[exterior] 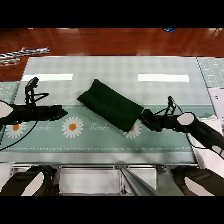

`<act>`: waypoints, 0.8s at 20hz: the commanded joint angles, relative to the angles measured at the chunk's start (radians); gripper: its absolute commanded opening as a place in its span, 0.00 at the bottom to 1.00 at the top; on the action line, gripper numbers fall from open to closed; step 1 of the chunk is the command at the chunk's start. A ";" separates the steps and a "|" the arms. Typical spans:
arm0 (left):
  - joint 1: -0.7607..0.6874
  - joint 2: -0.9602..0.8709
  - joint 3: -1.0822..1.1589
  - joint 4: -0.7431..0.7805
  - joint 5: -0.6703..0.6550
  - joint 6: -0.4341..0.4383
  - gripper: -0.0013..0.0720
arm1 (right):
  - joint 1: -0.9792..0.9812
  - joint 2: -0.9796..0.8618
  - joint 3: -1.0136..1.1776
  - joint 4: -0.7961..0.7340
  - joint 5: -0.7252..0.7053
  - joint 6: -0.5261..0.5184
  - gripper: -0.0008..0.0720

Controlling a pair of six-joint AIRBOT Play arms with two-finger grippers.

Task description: Fold the shirts.

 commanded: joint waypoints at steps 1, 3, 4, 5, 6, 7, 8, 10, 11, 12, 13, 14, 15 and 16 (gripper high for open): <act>-0.003 0.000 -0.002 0.000 0.000 0.000 0.04 | 0.007 -0.140 0.036 0.293 0.001 -0.253 0.58; -0.003 0.000 -0.002 0.000 0.000 0.000 0.04 | 0.008 -0.225 0.097 0.321 0.056 -0.298 0.58; -0.003 0.000 -0.002 0.000 0.000 0.000 0.04 | 0.008 -0.266 0.133 0.327 0.088 -0.315 0.57; -0.003 0.000 -0.002 0.000 0.000 0.000 0.04 | 0.016 -0.307 0.176 0.330 0.113 -0.328 0.56; -0.003 0.000 -0.002 0.000 0.000 0.000 0.04 | 0.028 -0.345 0.224 0.329 0.137 -0.338 0.42; -0.003 0.000 -0.002 0.000 0.000 0.000 0.04 | 0.044 -0.373 0.275 0.329 0.155 -0.367 0.17; -0.003 0.000 -0.002 0.000 0.000 0.000 0.04 | 0.061 -0.393 0.336 0.329 0.175 -0.411 0.06; -0.003 0.000 -0.002 0.000 0.000 0.000 0.04 | 0.084 -0.401 0.470 0.285 0.201 -0.403 0.06; -0.003 0.000 -0.002 0.000 0.000 0.000 0.04 | 0.088 -0.401 0.545 0.248 0.203 -0.358 0.06; -0.003 0.000 -0.002 0.000 0.002 0.000 0.04 | 0.097 -0.401 0.638 0.198 0.211 -0.312 0.06; -0.003 0.000 -0.002 0.000 0.008 0.000 0.04 | 0.099 -0.401 0.739 0.127 0.230 -0.258 0.06; -0.003 0.000 -0.002 0.000 0.015 0.000 0.04 | 0.097 -0.401 0.830 0.054 0.254 -0.195 0.06; -0.003 0.000 -0.002 0.000 0.016 0.000 0.04 | 0.085 -0.401 0.919 -0.026 0.282 -0.134 0.06; -0.003 0.000 -0.002 -0.001 0.014 0.000 0.04 | 0.068 -0.401 1.009 -0.112 0.324 -0.077 0.06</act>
